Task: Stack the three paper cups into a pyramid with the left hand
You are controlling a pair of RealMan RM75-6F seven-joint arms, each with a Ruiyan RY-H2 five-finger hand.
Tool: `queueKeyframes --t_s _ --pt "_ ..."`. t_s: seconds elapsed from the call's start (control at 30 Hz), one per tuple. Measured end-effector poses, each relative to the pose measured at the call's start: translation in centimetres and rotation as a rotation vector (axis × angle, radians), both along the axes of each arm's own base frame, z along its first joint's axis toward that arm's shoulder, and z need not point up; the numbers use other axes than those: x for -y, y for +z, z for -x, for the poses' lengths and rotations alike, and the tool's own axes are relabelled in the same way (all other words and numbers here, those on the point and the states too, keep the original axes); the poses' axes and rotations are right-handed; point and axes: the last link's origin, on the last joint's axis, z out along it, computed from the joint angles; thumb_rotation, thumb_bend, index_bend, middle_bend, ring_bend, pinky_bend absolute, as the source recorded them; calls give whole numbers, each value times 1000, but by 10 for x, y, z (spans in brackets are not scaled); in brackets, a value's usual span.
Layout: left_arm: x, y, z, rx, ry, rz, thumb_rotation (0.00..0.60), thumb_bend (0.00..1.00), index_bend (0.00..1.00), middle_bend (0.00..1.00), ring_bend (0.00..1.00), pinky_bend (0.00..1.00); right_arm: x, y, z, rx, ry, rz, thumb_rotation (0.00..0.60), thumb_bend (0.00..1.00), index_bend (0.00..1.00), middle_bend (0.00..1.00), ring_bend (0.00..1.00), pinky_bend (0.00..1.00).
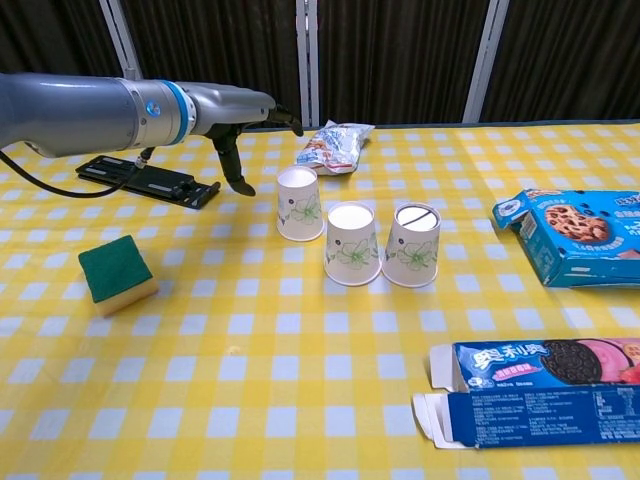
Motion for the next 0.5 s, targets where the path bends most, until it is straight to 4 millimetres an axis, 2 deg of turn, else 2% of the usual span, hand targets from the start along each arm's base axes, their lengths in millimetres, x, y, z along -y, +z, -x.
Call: queueKeyframes --t_s 0.4,0.5 --pt "-11 -18 -7 -24 18 9 600 243 186 0 0 0 1 -1 1 7 -6 -12 600 198 16 0 0 0" --pt "-13 -21 -10 -27 20 10 600 305 217 0 0 0 2 0 2 8 -11 -12 600 198 16 0 0 0"
